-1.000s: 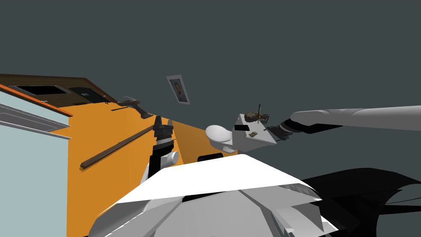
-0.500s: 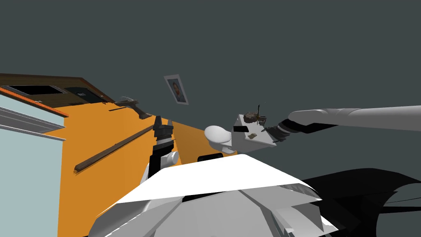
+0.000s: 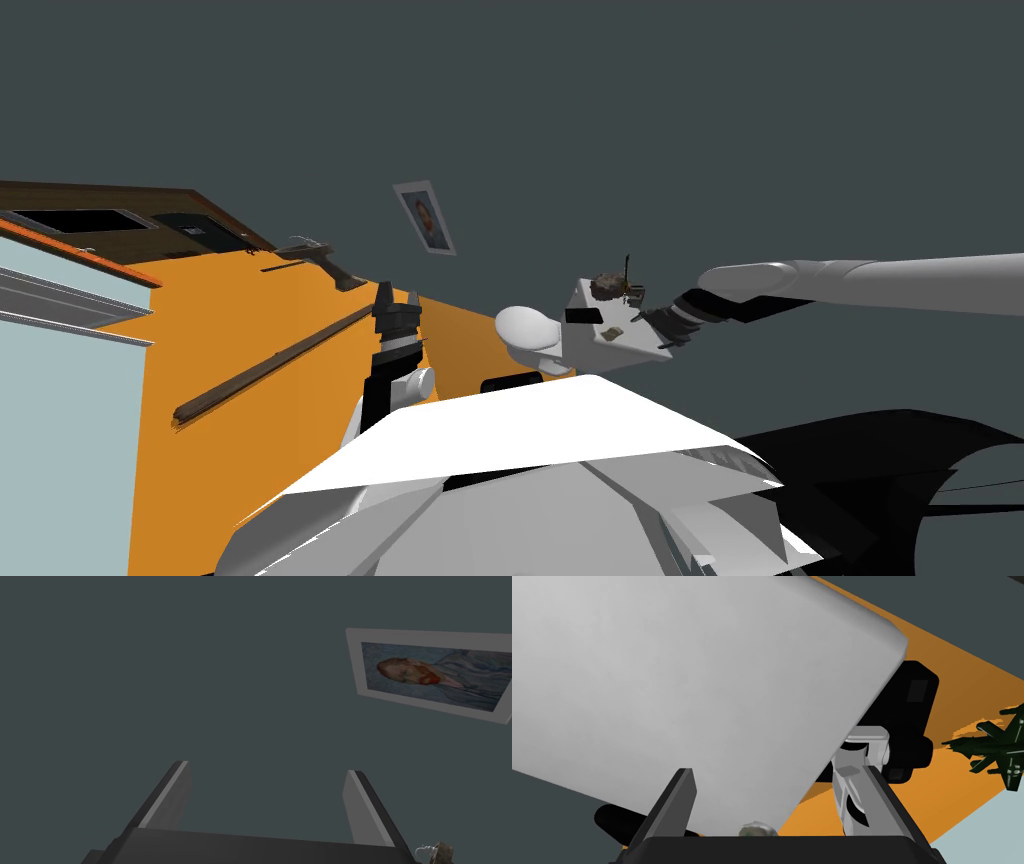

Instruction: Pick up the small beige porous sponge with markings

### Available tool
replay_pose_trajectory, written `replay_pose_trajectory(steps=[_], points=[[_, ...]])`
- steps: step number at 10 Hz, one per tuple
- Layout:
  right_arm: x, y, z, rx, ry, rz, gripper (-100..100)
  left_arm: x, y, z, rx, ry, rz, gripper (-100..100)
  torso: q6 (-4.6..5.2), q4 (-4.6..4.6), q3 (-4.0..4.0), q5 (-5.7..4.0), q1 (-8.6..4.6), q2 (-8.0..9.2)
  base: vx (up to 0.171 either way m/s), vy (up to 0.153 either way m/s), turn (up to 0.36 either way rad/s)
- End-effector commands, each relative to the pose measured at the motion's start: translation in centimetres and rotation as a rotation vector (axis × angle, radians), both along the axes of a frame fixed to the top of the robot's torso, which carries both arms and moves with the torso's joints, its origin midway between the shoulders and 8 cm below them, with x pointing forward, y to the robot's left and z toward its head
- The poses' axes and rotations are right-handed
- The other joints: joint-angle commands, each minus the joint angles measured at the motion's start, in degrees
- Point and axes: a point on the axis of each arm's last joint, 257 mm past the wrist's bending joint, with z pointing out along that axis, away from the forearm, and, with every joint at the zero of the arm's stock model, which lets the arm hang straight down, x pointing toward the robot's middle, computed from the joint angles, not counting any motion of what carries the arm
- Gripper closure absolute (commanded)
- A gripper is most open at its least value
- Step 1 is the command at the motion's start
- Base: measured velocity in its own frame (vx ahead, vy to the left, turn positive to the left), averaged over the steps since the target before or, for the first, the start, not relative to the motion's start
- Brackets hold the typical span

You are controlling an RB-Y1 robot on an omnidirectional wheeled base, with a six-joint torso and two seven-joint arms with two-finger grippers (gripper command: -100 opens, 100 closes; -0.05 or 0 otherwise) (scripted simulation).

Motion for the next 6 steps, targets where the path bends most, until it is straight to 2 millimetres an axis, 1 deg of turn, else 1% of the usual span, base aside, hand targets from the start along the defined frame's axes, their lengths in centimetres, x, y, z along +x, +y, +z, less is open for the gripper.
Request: replay_pose_trajectory(steps=[1, 2, 3, 5, 6], points=[[0.1, 1.2, 0.4, 0.028, 0.013, 0.001, -100, 0.0, 0.0, 0.0, 0.0, 0.0, 0.0, 0, 0.0, 0.0, 0.0, 0.0, 0.0, 0.0, 0.03, 0.011, 0.004], [0.1, 2.1, 0.7, 0.047, 0.025, 0.01, -100, 0.0, 0.0, 0.0, 0.0, 0.0, 0.0, 0, -0.01, 0.0, -0.01, 0.02, 0.09, -0.01, 0.015, 0.055, 0.013], [0.1, 2.7, 0.8, 0.059, 0.031, 0.018, -100, 0.0, 0.0, 0.0, 0.0, 0.0, 0.0, 0, -0.01, 0.0, 0.01, 0.06, 0.26, 0.02, 0.01, 0.116, 0.015], [0.2, 4.2, 0.9, 0.087, 0.037, 0.039, -100, 0.0, 0.0, 0.0, 0.0, 0.0, 0.0, 0, -0.02, 0.01, 0.01, 0.17, 0.69, 0.02, 0.019, 0.182, 0.035], [0.0, 3.7, 1.0, 0.079, 0.036, 0.032, -100, 0.0, 0.0, 0.0, 0.0, 0.0, 0.0, 0, -0.03, 0.0, 0.01, 0.21, 0.84, 0.03, 0.006, 0.091, -0.002]])
